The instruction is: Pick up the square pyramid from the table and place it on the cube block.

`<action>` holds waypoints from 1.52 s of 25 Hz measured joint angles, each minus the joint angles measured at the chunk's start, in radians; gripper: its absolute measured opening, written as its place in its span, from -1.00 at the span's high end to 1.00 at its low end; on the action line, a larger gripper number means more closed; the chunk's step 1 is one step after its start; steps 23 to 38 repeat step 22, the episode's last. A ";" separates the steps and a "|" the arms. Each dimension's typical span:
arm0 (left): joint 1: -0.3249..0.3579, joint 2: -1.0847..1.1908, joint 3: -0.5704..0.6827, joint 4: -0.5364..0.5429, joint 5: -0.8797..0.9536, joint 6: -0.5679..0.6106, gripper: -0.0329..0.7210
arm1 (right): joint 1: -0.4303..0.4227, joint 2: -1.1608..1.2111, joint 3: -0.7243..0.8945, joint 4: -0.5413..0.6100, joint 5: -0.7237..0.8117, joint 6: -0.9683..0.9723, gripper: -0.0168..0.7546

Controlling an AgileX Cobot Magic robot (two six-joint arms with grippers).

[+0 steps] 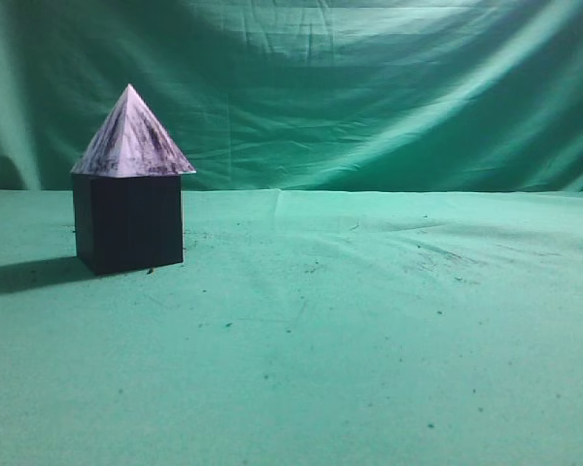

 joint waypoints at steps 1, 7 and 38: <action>0.000 0.000 0.000 0.000 0.000 0.000 0.91 | -0.033 -0.040 0.042 0.002 -0.004 0.016 0.96; 0.000 0.000 0.000 0.000 0.000 0.000 0.91 | -0.119 -0.093 0.209 0.031 -0.023 0.056 0.96; 0.000 0.000 0.000 0.000 0.000 0.000 0.91 | -0.119 -0.093 0.263 0.048 -0.029 0.063 0.96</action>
